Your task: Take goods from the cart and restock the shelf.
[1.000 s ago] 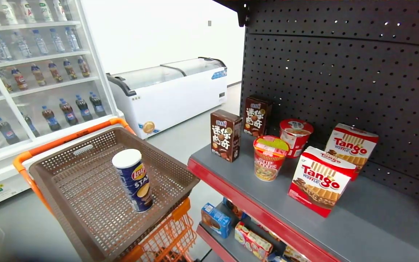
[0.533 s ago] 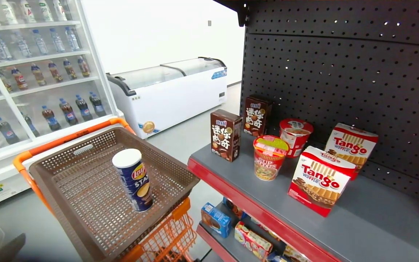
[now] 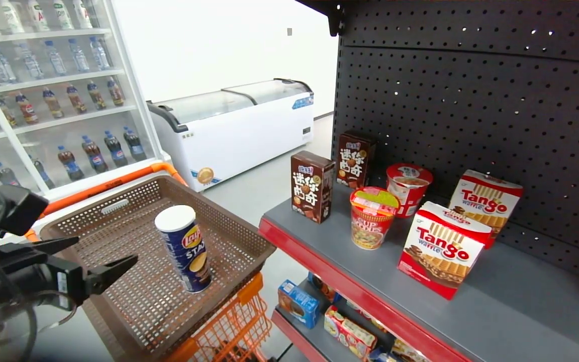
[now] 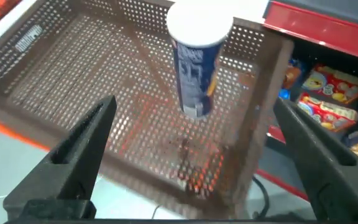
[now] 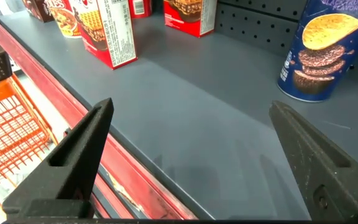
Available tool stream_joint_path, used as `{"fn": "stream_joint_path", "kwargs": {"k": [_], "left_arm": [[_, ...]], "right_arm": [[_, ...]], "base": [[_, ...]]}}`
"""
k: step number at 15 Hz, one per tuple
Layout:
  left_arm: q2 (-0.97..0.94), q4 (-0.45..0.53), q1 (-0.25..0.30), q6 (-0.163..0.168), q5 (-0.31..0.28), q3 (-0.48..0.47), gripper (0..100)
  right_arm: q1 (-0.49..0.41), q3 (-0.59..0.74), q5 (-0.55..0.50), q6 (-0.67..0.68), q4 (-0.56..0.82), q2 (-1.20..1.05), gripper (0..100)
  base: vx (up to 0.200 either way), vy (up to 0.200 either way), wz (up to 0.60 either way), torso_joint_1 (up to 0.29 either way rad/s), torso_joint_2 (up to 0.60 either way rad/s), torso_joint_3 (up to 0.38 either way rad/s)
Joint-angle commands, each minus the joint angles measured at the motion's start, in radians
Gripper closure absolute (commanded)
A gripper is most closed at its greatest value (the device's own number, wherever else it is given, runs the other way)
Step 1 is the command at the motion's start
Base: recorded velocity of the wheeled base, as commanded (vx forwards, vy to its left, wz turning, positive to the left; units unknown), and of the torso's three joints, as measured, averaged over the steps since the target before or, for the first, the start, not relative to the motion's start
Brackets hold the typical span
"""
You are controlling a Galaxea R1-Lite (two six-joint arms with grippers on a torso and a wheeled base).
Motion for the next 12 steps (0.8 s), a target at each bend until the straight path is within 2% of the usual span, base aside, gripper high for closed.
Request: {"fn": "stream_joint_path", "kwargs": {"k": [1,6,12], "left_arm": [[0.282,-0.144,-0.002,0.003,-0.006,-0.046,0],[0.427,-0.175,-0.048,-0.005,-0.006,-0.124,0],[0.638,-0.354,-0.071,0.000,-0.006,-0.154,0]], "right_arm": [[0.001,0.000,0.001,0.000,0.000,0.000,0],[0.001,0.000,0.001,0.000,0.000,0.000,0],[0.001,0.000,0.001,0.000,0.000,0.000,0]], "base": [[0.000,0.000,0.00,0.000,0.00,0.000],[0.000,0.000,0.00,0.000,0.00,0.000],[0.000,0.000,0.00,0.000,0.00,0.000]]}}
